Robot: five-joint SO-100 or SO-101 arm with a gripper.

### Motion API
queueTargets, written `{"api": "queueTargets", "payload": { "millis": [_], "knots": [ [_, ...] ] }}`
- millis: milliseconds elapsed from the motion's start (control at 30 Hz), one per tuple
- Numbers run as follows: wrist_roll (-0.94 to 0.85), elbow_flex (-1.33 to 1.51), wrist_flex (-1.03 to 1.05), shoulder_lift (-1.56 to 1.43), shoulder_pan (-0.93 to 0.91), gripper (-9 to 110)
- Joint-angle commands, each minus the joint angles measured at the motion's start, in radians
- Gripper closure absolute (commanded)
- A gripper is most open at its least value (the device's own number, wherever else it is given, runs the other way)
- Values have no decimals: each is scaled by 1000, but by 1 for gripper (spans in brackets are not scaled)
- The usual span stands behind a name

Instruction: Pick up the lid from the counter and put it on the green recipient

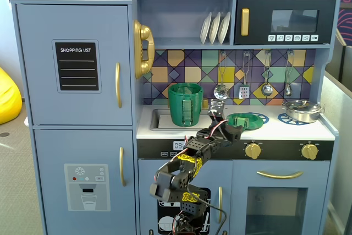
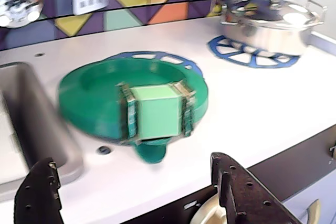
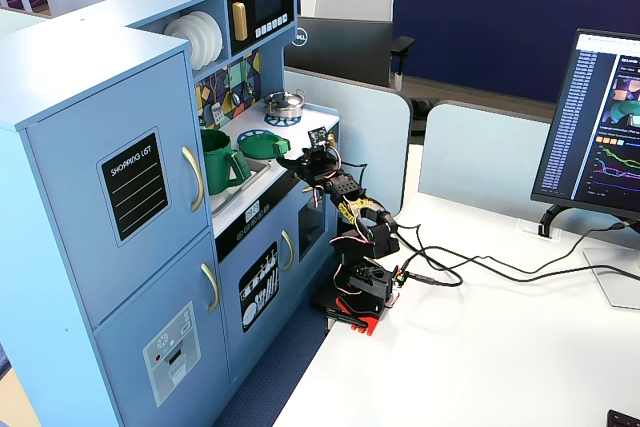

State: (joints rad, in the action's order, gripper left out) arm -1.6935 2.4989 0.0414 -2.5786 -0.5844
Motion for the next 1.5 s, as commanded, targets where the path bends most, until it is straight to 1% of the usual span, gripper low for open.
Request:
{"api": "queueTargets", "payload": {
  "millis": [0, 433, 667, 700, 733, 800, 900, 1033, 1167, 1333, 1467],
  "knots": [
    [2, -112, -80, 94, -25, 69],
    [0, -328, -212, 440, -8, 69],
    [11, -509, -212, 635, 11, 71],
    [17, -523, -207, 652, 17, 73],
    [12, -531, -196, 664, 21, 78],
    [-20, -532, -186, 678, 38, 102],
    [26, -537, -183, 683, 52, 101],
    [28, -574, -176, 658, 61, 101],
    [43, -699, -66, 603, 81, 101],
    [58, -881, 179, 509, 146, 101],
    [58, -1023, 307, 482, 213, 102]
  ]
}}
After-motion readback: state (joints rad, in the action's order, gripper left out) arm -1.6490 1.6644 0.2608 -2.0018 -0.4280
